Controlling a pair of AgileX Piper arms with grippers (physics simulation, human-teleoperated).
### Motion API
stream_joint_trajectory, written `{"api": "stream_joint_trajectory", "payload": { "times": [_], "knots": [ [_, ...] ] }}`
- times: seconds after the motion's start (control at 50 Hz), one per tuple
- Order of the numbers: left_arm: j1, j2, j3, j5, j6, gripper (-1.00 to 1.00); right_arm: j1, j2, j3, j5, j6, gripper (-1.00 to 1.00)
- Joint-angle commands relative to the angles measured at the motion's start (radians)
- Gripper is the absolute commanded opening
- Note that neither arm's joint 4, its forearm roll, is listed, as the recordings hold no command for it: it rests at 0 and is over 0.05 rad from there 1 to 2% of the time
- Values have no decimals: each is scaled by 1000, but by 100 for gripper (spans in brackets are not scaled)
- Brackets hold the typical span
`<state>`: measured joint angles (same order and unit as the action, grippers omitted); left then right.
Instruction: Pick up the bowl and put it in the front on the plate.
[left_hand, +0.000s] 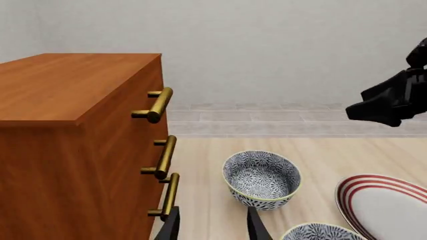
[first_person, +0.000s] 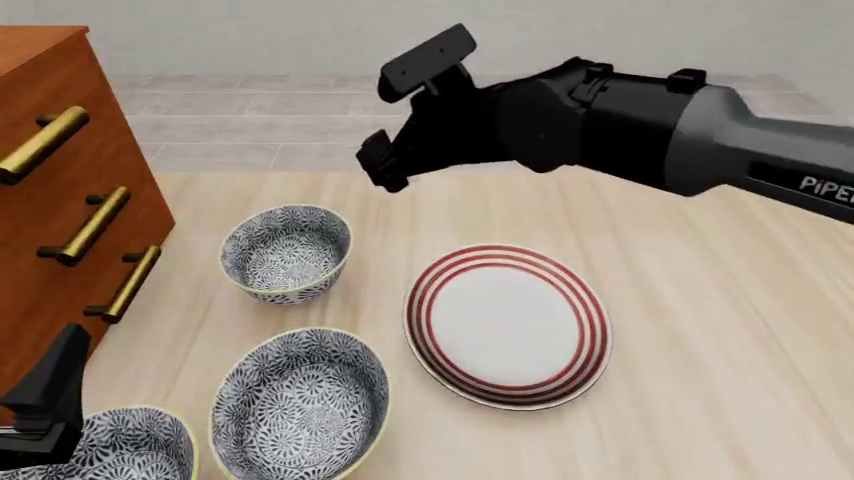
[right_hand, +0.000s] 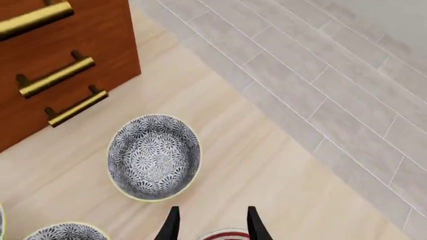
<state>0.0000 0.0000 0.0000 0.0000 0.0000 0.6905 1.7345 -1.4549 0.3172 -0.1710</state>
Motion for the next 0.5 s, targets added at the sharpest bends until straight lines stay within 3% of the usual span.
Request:
{"api": "stream_joint_trajectory", "payload": {
  "times": [0.02, 0.3, 0.5],
  "knots": [
    [0, 0, 0, 0, 0, 100, 36, 80, -100, 81, 28, 100],
    [0, 0, 0, 0, 0, 100, 55, 191, -240, 172, 93, 100],
    [0, 0, 0, 0, 0, 100, 67, 243, -290, 204, 105, 100]
  ]
}}
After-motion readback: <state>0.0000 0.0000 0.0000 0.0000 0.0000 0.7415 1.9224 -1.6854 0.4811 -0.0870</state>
